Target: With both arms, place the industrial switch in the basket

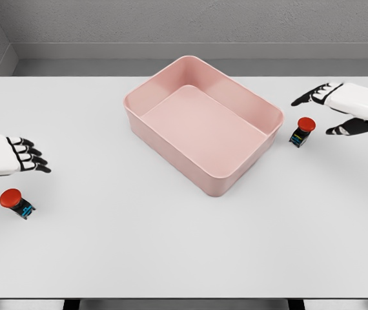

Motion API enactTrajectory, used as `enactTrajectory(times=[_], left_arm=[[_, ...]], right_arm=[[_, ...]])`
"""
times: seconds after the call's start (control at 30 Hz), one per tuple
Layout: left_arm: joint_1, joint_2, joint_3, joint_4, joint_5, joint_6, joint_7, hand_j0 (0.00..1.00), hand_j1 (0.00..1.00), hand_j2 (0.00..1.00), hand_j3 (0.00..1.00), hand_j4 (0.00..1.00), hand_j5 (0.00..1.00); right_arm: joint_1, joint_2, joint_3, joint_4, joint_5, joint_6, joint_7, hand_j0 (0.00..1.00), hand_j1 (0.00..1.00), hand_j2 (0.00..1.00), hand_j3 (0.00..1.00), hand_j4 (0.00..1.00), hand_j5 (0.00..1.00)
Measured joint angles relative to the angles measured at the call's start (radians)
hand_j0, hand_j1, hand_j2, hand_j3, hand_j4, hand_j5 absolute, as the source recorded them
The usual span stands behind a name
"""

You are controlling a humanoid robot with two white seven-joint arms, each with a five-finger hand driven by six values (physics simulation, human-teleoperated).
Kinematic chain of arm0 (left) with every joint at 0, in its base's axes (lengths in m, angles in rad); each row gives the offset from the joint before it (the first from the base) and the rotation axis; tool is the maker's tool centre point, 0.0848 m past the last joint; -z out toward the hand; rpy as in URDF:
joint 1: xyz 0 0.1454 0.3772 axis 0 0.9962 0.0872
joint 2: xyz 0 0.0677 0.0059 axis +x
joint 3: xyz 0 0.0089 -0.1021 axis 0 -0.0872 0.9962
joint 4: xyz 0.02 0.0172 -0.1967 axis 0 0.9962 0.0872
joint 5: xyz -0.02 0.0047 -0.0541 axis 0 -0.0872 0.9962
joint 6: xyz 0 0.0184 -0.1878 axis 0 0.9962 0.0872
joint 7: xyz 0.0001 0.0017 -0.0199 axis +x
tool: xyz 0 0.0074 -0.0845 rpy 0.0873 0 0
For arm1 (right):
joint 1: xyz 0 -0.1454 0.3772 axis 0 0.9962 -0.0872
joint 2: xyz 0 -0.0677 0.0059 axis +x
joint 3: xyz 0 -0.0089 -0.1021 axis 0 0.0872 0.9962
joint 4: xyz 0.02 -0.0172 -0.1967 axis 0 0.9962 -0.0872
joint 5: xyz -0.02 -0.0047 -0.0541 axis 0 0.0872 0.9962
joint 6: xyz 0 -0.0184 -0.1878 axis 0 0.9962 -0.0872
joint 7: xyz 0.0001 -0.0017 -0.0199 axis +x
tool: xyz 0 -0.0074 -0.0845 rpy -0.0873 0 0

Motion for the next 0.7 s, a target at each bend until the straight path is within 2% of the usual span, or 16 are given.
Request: enactTrajectory(times=[0.23,0.4,0.7], left_arm=[[0.008,0.0,-0.055,0.0,-0.087,0.0,0.0,1.0,1.0,1.0,1.0,1.0,1.0],[0.009,-0.001,-0.099,0.001,-0.102,0.0,0.0,1.0,1.0,1.0,1.0,1.0,1.0],[0.009,-0.009,-0.117,0.001,-0.107,0.0,0.0,1.0,1.0,1.0,1.0,1.0,1.0]], right_arm=[[0.014,0.017,0.005,0.058,-0.054,0.0,-0.004,0.86,0.86,0.86,0.86,0.86,0.86],[0.034,0.042,0.005,0.114,-0.075,0.0,-0.006,0.86,0.86,0.86,0.86,0.86,0.86],[0.041,0.062,0.003,0.158,-0.115,0.0,-0.006,0.86,0.86,0.86,0.86,0.86,0.86]])
